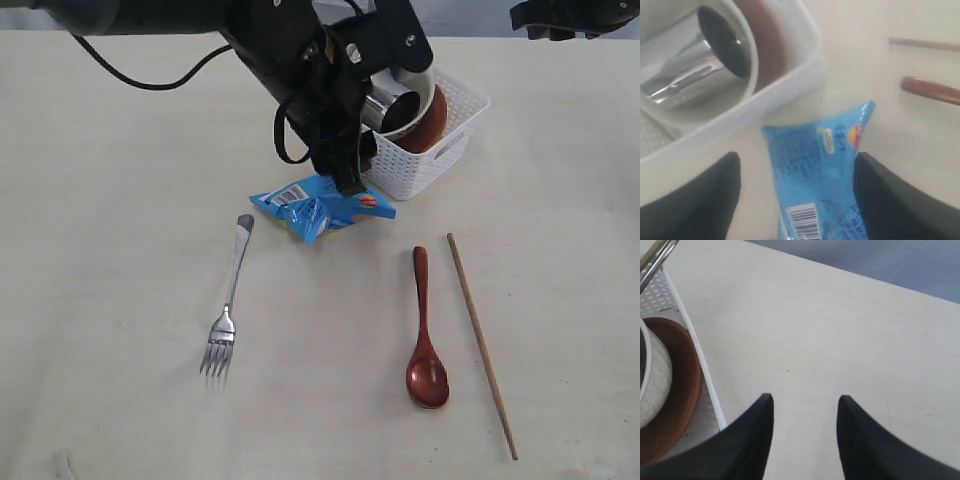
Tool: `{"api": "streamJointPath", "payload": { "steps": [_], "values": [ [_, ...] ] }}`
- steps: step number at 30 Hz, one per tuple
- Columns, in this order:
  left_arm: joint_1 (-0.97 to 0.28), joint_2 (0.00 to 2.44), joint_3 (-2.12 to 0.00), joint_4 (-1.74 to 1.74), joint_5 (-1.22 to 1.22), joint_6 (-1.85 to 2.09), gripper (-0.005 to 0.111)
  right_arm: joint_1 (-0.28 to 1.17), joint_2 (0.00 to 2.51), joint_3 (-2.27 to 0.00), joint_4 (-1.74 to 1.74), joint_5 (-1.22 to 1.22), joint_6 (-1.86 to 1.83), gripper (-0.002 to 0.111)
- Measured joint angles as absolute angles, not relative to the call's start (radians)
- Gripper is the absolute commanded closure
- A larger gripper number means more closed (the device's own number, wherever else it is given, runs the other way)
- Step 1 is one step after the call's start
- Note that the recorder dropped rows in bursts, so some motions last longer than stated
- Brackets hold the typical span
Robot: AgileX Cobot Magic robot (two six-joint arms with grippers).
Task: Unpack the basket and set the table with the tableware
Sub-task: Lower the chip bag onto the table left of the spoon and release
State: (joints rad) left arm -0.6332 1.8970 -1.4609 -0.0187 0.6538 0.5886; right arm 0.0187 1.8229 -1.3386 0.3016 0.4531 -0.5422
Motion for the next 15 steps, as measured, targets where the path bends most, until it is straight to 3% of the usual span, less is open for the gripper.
{"api": "streamJointPath", "payload": {
  "steps": [7,15],
  "values": [
    [-0.545,1.928,-1.461,-0.019,0.604,0.482,0.106,0.019,1.823,-1.339,0.302,0.453,-0.542,0.068],
    [-0.517,2.01,-1.461,-0.15,0.634,0.46,0.107,0.019,1.823,-1.339,0.302,0.455,-0.542,0.068]
  ]
}}
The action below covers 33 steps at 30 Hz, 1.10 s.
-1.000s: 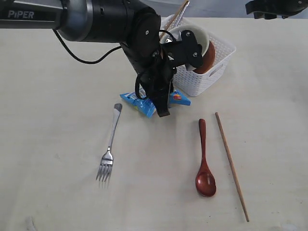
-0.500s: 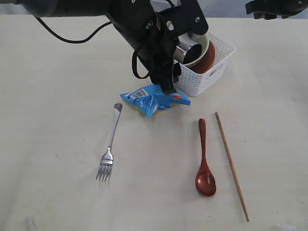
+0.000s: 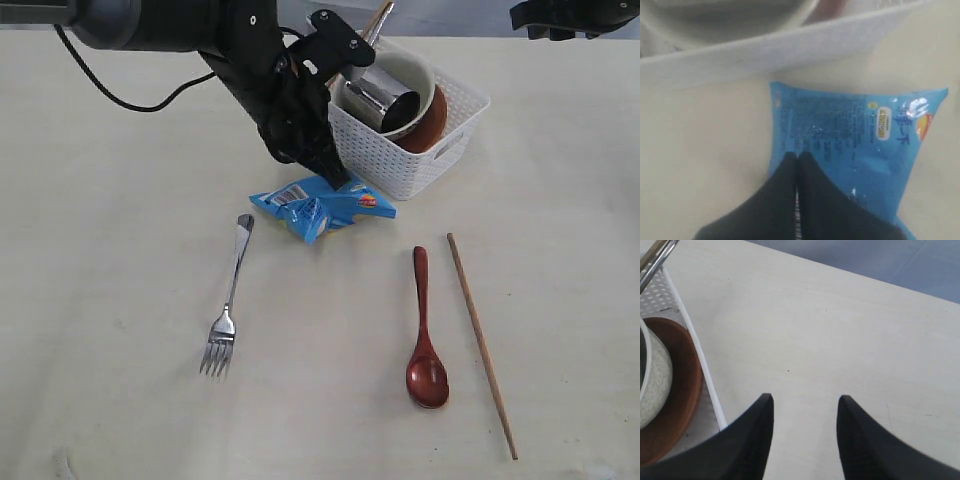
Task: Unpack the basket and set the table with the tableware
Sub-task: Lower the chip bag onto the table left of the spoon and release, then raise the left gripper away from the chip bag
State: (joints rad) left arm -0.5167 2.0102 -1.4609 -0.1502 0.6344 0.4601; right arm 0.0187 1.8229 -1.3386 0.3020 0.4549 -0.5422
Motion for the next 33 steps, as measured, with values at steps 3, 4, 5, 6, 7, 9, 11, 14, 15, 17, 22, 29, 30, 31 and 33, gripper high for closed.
{"api": "streamJointPath", "payload": {
  "steps": [3,4,5,6,7,9,11,14,15,17,22,29,30,31,33],
  "values": [
    [-0.517,2.027,-1.461,-0.223,0.679,0.463,0.107,0.019,1.823,-1.339,0.304,0.455,-0.542,0.068],
    [-0.517,2.036,-1.461,-0.249,0.681,0.468,0.107,0.019,1.823,-1.339,0.304,0.455,-0.542,0.068],
    [-0.517,2.049,-1.461,-0.283,0.681,0.475,0.107,0.019,1.823,-1.339,0.304,0.455,-0.542,0.068],
    [-0.517,2.063,-1.461,-0.313,0.685,0.485,0.107,0.019,1.823,-1.339,0.304,0.455,-0.542,0.068],
    [-0.517,2.08,-1.461,-0.345,0.695,0.498,0.107,0.019,1.823,-1.339,0.304,0.455,-0.542,0.068],
    [-0.519,2.108,-1.461,-0.397,0.709,0.537,0.107,0.019,1.823,-1.339,0.304,0.455,-0.542,0.068],
    [-0.519,2.118,-1.461,-0.424,0.709,0.554,0.107,0.019,1.823,-1.339,0.304,0.455,-0.542,0.068],
    [-0.519,2.127,-1.461,-0.436,0.707,0.566,0.107,0.019,1.823,-1.339,0.304,0.455,-0.542,0.068],
    [-0.519,2.129,-1.463,-0.438,0.705,0.569,0.107,0.019,1.823,-1.339,0.304,0.455,-0.542,0.068],
    [-0.519,2.129,-1.463,-0.438,0.705,0.583,0.107,0.019,1.823,-1.339,0.304,0.455,-0.542,0.068],
    [-0.519,2.093,-1.459,-0.432,0.714,0.598,0.107,0.019,1.823,-1.339,0.304,0.455,-0.542,0.068],
    [-0.519,1.959,-1.457,-0.398,0.695,0.602,0.107,0.019,1.823,-1.339,0.304,0.455,-0.542,0.068],
    [-0.519,1.943,-1.457,-0.39,0.682,0.602,0.107,0.019,1.823,-1.339,0.304,0.455,-0.542,0.068],
    [-0.519,1.93,-1.457,-0.383,0.665,0.602,0.107,0.019,1.823,-1.339,0.304,0.455,-0.542,0.068],
    [-0.519,1.918,-1.457,-0.379,0.633,0.602,0.106,0.019,1.823,-1.339,0.304,0.455,-0.542,0.068]
  ]
}}
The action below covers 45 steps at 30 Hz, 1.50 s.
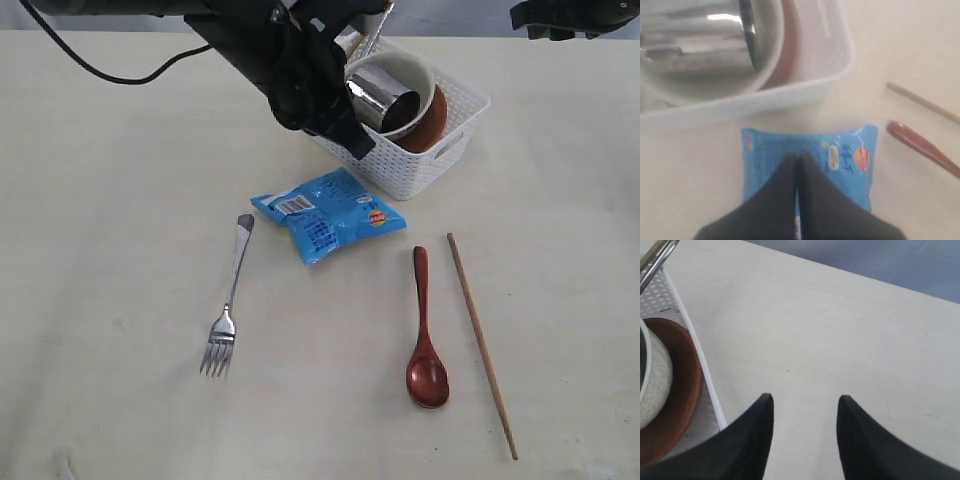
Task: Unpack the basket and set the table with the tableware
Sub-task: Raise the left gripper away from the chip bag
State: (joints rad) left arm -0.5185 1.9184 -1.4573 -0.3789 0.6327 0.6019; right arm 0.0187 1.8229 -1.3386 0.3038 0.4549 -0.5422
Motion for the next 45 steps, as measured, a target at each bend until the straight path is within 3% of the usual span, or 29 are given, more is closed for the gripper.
{"api": "streamJointPath", "payload": {
  "steps": [3,9,12,19,30,45],
  "values": [
    [-0.519,1.914,-1.457,-0.375,0.577,0.602,0.098,0.019,1.823,-1.339,0.306,0.455,-0.542,0.068],
    [-0.519,1.914,-1.457,-0.367,0.552,0.6,0.065,0.019,1.823,-1.339,0.306,0.455,-0.542,0.068],
    [-0.519,1.914,-1.457,-0.344,0.552,0.6,0.058,0.019,1.823,-1.339,0.306,0.453,-0.542,0.068],
    [-0.507,1.914,-1.457,-0.254,0.585,0.553,0.058,0.019,1.823,-1.339,0.306,0.453,-0.542,0.068],
    [-0.336,1.914,-1.457,-0.243,0.59,0.483,0.058,0.019,1.856,-1.339,0.306,0.472,-0.56,0.068],
    [-0.252,1.942,-1.457,-0.267,0.41,0.469,0.058,0.019,1.873,-1.339,0.406,0.573,-0.661,0.068]
  ]
}}
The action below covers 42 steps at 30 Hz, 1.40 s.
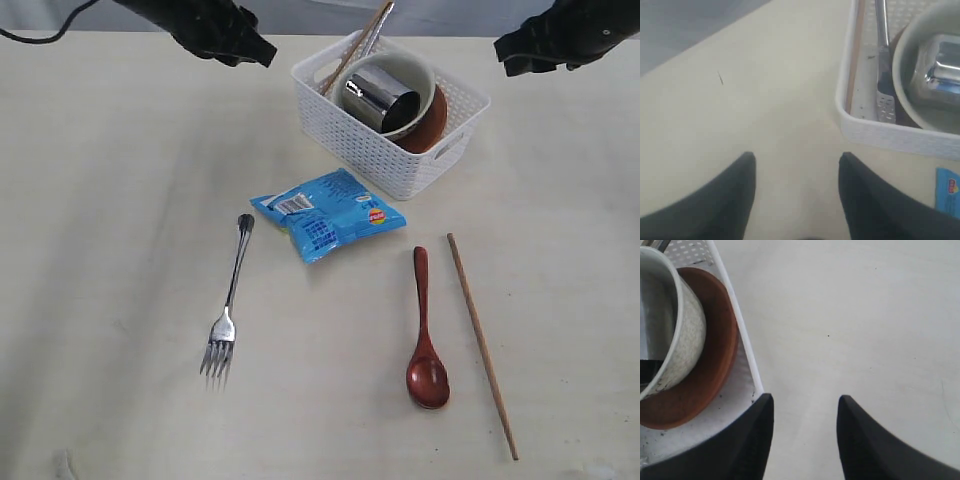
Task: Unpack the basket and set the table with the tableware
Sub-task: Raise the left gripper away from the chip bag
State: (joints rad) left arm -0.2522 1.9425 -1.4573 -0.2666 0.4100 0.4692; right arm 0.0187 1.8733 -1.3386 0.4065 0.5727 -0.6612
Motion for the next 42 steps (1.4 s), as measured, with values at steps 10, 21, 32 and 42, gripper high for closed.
{"api": "streamJointPath", "payload": {
  "steps": [10,21,32,42],
  "values": [
    [-0.252,1.997,-1.457,-0.26,0.395,0.469,0.058,0.019,1.873,-1.339,0.502,0.523,-0.714,0.068],
    [-0.252,1.997,-1.457,-0.255,0.379,0.471,0.058,0.019,1.873,-1.339,0.667,0.527,-0.873,0.068],
    [-0.248,2.097,-1.773,-0.29,0.489,0.488,0.058,0.019,1.873,-1.339,0.677,0.529,-0.889,0.068],
    [-0.105,2.404,-2.247,-0.788,0.907,0.805,0.058,0.019,1.873,-1.339,0.68,0.529,-0.903,0.068]
  ]
}}
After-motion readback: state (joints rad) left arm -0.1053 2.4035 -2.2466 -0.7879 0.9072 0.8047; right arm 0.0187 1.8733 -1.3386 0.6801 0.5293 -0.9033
